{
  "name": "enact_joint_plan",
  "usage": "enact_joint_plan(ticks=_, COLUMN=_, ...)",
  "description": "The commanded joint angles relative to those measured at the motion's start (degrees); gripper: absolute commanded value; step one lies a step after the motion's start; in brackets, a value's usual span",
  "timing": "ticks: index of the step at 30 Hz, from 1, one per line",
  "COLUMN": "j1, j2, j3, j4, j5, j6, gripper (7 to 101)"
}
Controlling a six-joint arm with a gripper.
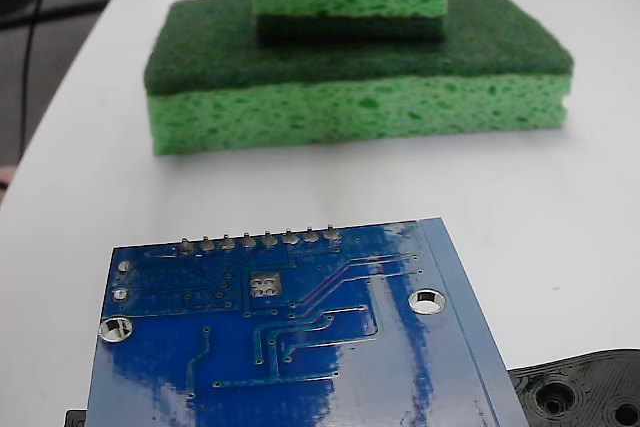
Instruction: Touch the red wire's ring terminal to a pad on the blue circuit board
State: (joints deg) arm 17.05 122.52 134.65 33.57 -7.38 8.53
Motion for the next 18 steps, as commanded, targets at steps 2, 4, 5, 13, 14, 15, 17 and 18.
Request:
enact_joint_plan(ticks=2, j1=1.0, j2=-1.1, j3=-1.2, j4=-0.4, j5=-0.7, j6=0.4, gripper=100.3)
enact_joint_plan(ticks=4, j1=1.5, j2=-1.1, j3=-1.1, j4=-1.0, j5=-0.9, j6=1.1, gripper=100.3)
enact_joint_plan(ticks=5, j1=1.8, j2=-1.1, j3=-1.1, j4=-1.1, j5=-0.9, j6=1.5, gripper=100.3)
enact_joint_plan(ticks=13, j1=0.4, j2=-3.0, j3=-1.3, j4=-1.6, j5=2.6, j6=5.3, gripper=100.3)
enact_joint_plan(ticks=14, j1=-0.3, j2=-3.0, j3=-1.2, j4=-1.6, j5=3.7, j6=5.9, gripper=100.3)
enact_joint_plan(ticks=15, j1=-1.1, j2=-3.0, j3=-1.1, j4=-1.6, j5=4.7, j6=6.6, gripper=100.3)
enact_joint_plan(ticks=17, j1=-2.2, j2=-3.3, j3=-1.1, j4=-1.3, j5=6.2, j6=7.7, gripper=100.3)
enact_joint_plan(ticks=18, j1=-2.5, j2=-3.7, j3=-1.2, j4=-1.2, j5=6.4, j6=8.2, gripper=100.3)
